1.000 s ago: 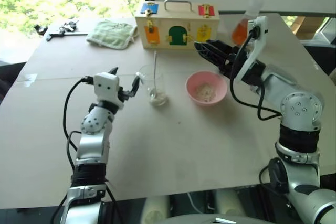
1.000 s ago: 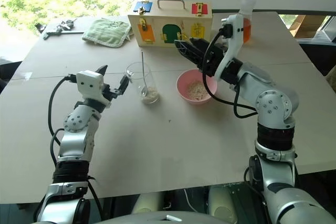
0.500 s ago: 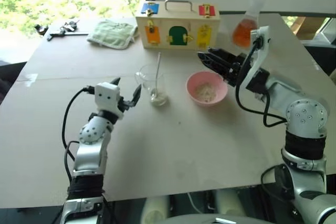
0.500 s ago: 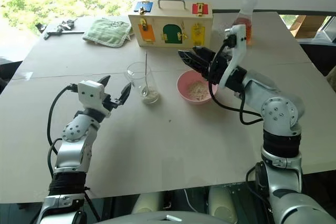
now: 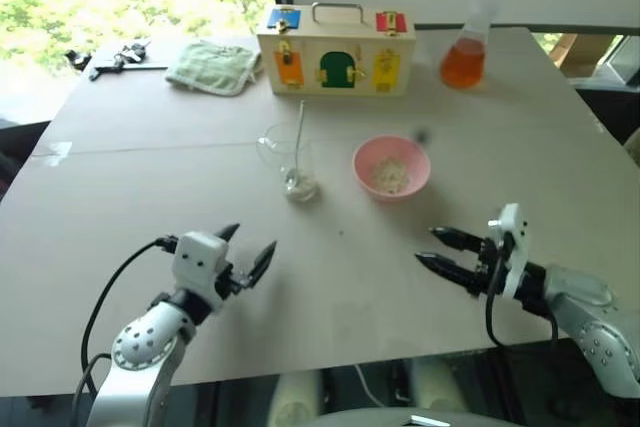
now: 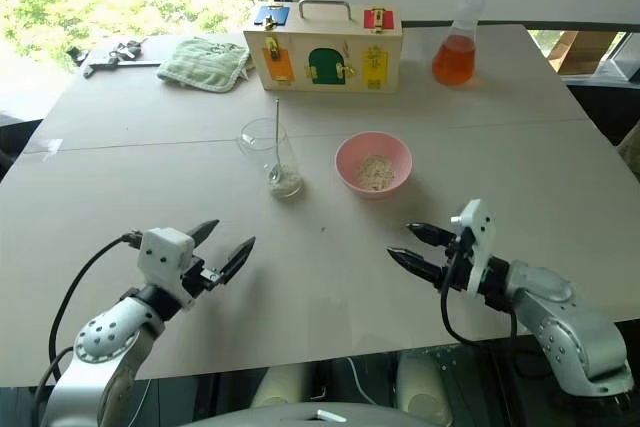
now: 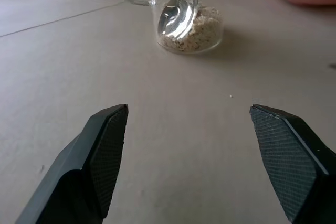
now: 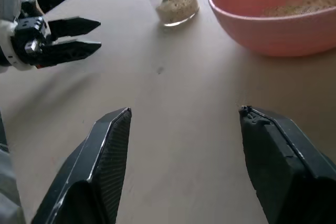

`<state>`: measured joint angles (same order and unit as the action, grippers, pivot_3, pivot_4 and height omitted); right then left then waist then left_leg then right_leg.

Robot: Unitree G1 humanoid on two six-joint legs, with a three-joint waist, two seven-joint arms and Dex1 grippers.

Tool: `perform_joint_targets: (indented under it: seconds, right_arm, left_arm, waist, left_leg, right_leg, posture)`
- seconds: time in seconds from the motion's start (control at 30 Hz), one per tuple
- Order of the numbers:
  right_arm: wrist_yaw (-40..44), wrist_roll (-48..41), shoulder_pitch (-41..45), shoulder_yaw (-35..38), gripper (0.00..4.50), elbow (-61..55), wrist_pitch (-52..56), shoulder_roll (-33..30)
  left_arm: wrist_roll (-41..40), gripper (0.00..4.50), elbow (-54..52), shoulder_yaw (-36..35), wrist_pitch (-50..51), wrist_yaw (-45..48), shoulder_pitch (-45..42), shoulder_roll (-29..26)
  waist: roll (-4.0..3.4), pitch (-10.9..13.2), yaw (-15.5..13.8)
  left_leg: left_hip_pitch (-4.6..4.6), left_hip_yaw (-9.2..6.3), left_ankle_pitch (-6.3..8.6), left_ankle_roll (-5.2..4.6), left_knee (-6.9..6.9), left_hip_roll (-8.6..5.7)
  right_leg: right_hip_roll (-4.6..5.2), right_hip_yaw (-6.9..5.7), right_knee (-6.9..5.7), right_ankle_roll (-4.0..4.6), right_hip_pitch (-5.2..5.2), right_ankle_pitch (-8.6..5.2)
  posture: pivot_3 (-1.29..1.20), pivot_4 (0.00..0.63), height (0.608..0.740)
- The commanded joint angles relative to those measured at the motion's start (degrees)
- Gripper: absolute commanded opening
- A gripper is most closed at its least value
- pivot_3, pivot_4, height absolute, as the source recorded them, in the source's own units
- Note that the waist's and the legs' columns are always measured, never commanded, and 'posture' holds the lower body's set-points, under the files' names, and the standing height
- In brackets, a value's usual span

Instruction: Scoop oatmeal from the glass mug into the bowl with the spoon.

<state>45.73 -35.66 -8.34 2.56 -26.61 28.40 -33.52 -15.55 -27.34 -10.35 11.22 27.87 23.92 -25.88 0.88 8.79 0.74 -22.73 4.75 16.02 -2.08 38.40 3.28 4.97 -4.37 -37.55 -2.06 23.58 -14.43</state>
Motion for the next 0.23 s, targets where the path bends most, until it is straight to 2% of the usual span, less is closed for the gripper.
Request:
perform_joint_targets:
  seconds: [0.03,0.23]
  right_arm:
    - [2.18,3.58,-1.83,0.73,3.30,2.40,-7.93,1.07]
    - [5.52,8.65,-3.93,1.67,3.30,10.12,-18.40,1.23]
  left_arm:
    - [2.27,3.86,-1.15,0.36,-3.40,1.63,4.14,-0.75]
    - [0.76,3.86,-0.35,-0.34,-6.80,4.35,8.11,-0.14]
  waist:
    - [0.00,0.01,-0.05]
    - [0.02,-0.01,-0.45]
  left_leg:
    - [0.01,0.00,0.00,0.00,0.03,0.00]
    - [0.01,-0.09,-0.03,0.02,0.11,0.01]
  right_leg:
    - [-0.02,0.02,-0.02,0.06,0.01,-0.05]
    - [0.00,0.03,-0.11,0.26,0.02,-0.09]
  posture:
    - [0.00,0.150,0.740]
    - [0.00,0.150,0.740]
